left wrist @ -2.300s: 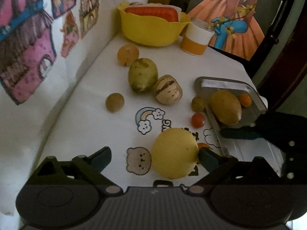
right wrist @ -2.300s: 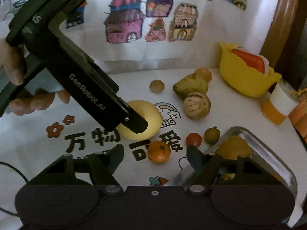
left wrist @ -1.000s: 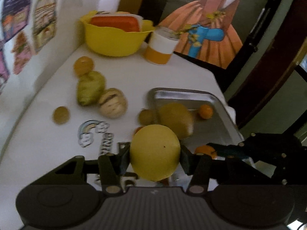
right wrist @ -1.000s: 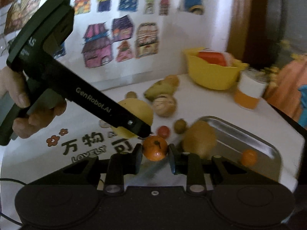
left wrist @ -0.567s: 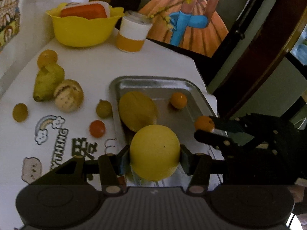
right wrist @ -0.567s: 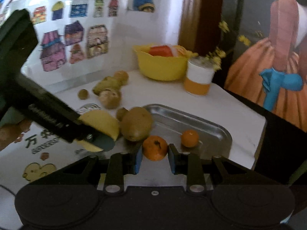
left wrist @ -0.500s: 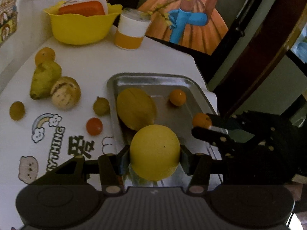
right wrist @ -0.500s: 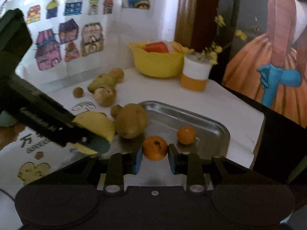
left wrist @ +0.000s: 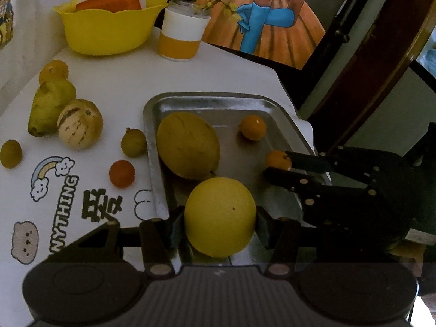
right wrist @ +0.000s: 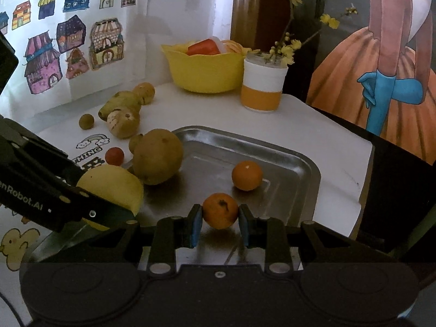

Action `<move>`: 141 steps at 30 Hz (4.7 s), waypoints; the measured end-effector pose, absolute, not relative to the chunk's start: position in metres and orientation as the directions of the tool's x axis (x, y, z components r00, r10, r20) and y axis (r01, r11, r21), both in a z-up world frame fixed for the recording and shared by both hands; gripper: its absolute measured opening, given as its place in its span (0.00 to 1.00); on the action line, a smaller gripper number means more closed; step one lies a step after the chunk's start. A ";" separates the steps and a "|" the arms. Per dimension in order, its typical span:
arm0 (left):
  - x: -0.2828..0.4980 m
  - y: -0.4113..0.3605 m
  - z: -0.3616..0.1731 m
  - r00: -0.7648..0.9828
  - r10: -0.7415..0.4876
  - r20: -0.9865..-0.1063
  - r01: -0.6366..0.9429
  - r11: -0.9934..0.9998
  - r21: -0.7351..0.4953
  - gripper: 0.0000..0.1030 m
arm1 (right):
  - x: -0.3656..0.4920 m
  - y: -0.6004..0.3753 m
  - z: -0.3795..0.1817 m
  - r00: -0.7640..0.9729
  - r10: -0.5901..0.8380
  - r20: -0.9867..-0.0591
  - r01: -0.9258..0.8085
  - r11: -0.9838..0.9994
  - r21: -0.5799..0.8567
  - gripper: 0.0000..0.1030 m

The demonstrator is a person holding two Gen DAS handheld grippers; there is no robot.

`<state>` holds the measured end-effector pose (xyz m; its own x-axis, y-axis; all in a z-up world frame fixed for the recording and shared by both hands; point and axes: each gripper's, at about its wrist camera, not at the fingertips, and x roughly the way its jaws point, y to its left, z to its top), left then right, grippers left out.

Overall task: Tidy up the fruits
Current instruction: 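Lower both fruits into the metal tray and open both tools, then lift both open tools away from the tray toward the remaining fruits, then grasp a red cherry tomato with the left tool while the right tool grasps a small brown round fruit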

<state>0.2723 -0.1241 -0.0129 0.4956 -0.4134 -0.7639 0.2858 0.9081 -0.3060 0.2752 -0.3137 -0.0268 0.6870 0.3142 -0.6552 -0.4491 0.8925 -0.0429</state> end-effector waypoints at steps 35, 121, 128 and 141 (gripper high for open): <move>0.219 -0.104 0.029 0.597 -0.391 -0.701 0.271 0.920 -0.283 0.92 | 0.217 -0.326 0.017 0.770 0.264 -0.581 -0.364 0.930 -0.060 0.89; 0.291 -0.040 -0.025 0.656 -0.353 -0.667 0.254 0.936 -0.245 0.59 | 0.399 -0.186 -0.002 0.283 0.456 -0.844 -0.576 0.784 0.231 0.40; 0.299 -0.047 -0.027 0.633 -0.373 -0.678 0.261 0.928 -0.266 0.43 | 0.403 -0.179 -0.009 0.275 0.430 -0.860 -0.604 0.773 0.194 0.35; 0.303 -0.049 -0.026 0.618 -0.359 -0.700 0.235 0.934 -0.271 0.22 | 0.399 -0.172 -0.012 0.319 0.399 -0.860 -0.646 0.755 0.110 0.31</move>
<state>0.3033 -0.0487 -0.0257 0.6180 -0.3586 -0.6996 0.2351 0.9335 -0.2708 0.3986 -0.1719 -0.0122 0.3191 0.3986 -0.8598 -0.6461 0.7552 0.1103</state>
